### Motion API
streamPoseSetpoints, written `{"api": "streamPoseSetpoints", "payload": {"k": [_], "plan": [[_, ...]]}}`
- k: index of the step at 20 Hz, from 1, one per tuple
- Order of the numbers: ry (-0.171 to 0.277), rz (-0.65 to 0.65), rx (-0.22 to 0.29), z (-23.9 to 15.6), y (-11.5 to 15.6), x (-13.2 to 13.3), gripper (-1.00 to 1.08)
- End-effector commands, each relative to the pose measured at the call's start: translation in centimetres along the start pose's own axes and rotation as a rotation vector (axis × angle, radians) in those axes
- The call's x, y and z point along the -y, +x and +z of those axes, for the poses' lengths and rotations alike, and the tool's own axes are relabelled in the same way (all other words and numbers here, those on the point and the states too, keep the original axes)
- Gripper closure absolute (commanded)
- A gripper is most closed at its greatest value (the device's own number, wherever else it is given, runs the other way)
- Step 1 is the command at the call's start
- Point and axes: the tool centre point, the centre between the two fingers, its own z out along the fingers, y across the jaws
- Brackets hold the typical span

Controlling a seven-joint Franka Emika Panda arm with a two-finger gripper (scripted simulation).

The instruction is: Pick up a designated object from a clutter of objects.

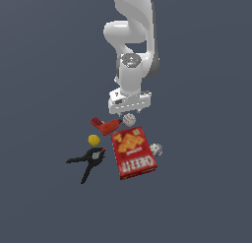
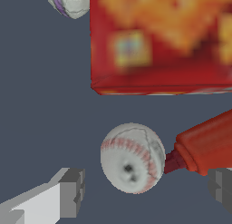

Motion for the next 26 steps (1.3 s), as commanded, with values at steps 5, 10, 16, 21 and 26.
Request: {"api": "streamPoseSetpoints", "payload": {"k": [5, 10, 16, 21, 26], "plan": [[0.0, -0.01, -0.002, 0.7, -0.8, 0.2, -0.92], [0.0, -0.009, -0.001, 0.9, -0.7, 0.2, -0.92], [0.0, -0.01, -0.002, 2.7, -0.8, 0.2, -0.92], [0.0, -0.01, -0.002, 4.6, -0.8, 0.2, -0.92], [0.0, -0.011, -0.002, 5.7, -0.8, 0.2, -0.92]]}}
